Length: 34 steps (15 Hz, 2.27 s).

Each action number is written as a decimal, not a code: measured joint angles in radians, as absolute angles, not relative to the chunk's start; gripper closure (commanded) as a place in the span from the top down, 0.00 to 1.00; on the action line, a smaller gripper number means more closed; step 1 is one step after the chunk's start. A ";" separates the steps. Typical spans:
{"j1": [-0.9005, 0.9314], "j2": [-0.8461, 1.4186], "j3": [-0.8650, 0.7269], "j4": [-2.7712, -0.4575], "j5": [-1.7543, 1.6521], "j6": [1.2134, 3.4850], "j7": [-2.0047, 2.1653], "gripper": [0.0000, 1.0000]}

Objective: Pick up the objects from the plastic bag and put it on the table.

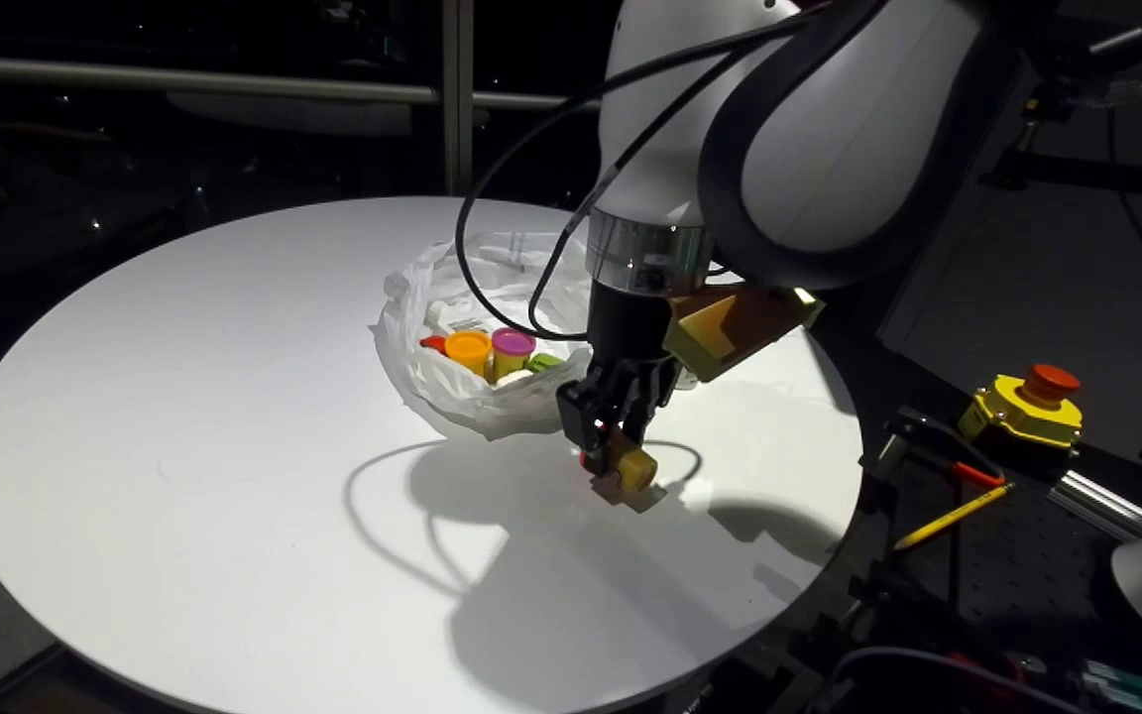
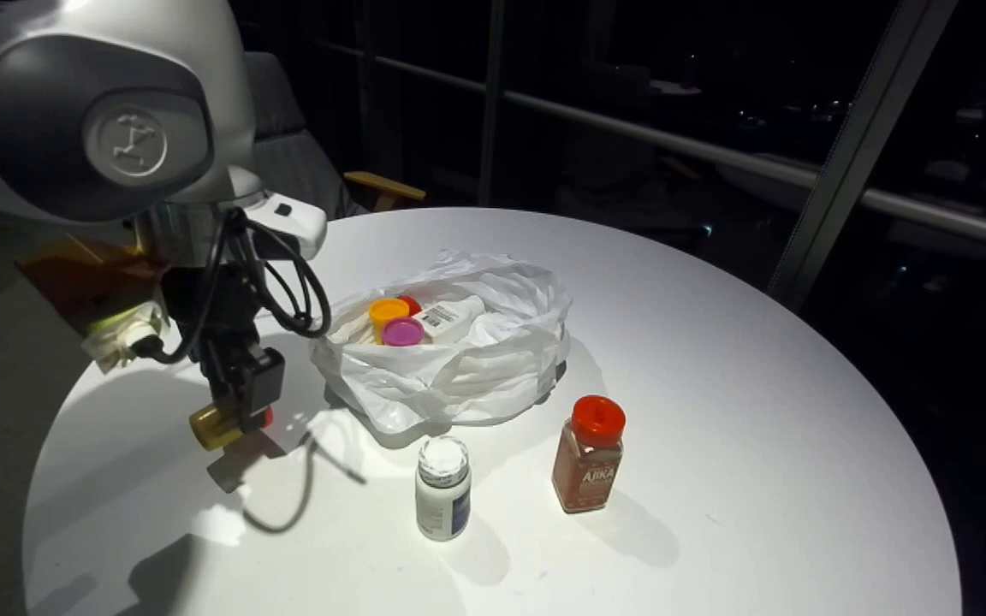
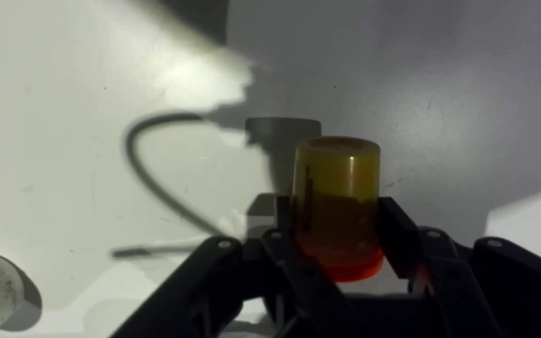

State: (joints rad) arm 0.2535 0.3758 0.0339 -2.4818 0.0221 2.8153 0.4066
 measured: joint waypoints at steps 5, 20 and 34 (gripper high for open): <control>0.243 0.402 0.031 -2.439 0.022 2.819 0.395 0.99; 0.219 0.337 -0.071 -2.311 -0.115 2.795 0.357 1.00; 0.198 0.609 -0.094 -2.072 -0.136 2.789 0.257 0.56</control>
